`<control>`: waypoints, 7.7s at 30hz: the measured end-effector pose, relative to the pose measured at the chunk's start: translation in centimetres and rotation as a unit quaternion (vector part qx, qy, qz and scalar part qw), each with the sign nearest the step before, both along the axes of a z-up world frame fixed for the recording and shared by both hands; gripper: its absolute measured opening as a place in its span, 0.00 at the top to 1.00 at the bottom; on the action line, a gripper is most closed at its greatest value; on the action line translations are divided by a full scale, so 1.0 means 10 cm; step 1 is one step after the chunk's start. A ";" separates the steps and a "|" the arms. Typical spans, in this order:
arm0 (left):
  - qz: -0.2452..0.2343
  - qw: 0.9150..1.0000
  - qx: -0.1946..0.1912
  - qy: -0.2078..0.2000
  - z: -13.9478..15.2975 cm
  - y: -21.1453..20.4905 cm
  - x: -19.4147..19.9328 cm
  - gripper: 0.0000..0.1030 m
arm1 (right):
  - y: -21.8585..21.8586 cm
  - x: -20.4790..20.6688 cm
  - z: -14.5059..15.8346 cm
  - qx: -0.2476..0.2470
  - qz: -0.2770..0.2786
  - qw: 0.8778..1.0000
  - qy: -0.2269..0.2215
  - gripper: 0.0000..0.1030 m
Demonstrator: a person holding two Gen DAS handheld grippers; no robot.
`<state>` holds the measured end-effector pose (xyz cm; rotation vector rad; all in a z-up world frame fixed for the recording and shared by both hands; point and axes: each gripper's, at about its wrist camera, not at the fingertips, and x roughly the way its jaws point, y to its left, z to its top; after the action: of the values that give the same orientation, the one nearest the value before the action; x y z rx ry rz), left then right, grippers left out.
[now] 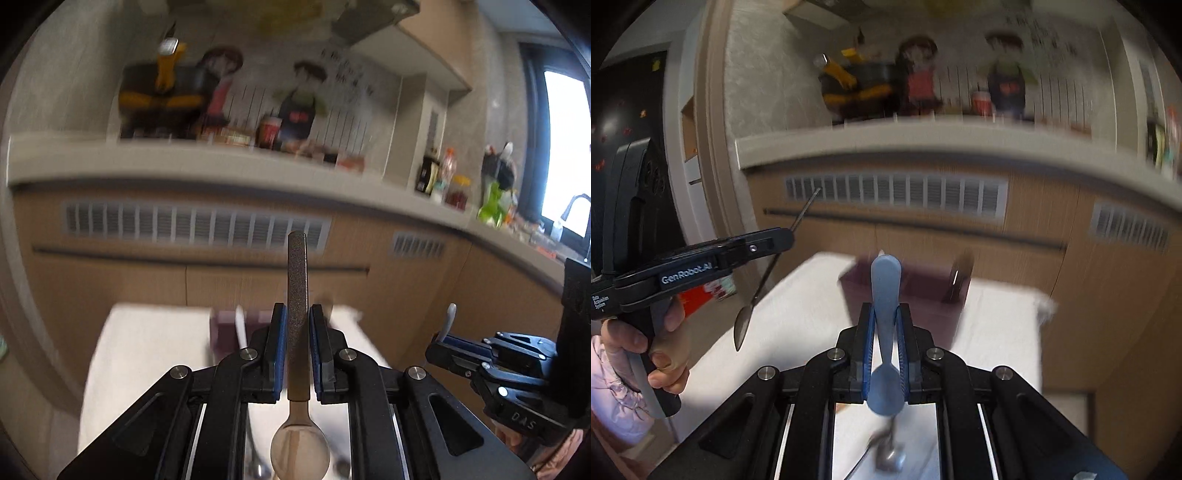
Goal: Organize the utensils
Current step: 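Lift both spoons over the maroon caddy and open both tools to drop them, then move both open tools back down toward the remaining utensils, then grasp the white-ball-handled metal spoon with the right tool, then grasp the wooden spoon by its handle with the left tool, then lift the wooden spoon with the left tool while the right tool carries the ball-handled spoon toward the caddy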
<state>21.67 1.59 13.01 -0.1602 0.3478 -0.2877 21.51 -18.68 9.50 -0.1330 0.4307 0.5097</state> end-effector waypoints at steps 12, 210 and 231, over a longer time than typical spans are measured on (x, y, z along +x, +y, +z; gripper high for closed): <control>0.047 0.996 -0.021 -0.070 0.36 0.01 0.94 0.88 | 0.23 0.67 0.72 0.004 -0.028 0.995 -0.095 0.90; 0.020 0.998 0.027 0.046 0.12 0.25 1.05 0.89 | -0.01 1.25 0.48 0.090 -0.014 0.991 0.099 0.81; 0.003 0.981 -0.003 0.196 -1.10 0.29 1.67 0.88 | 0.21 1.79 -0.58 0.049 -0.026 0.981 0.184 0.74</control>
<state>38.38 4.46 1.98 -0.2251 0.7368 -0.2509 39.45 -16.55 3.71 0.0693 0.7679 0.5034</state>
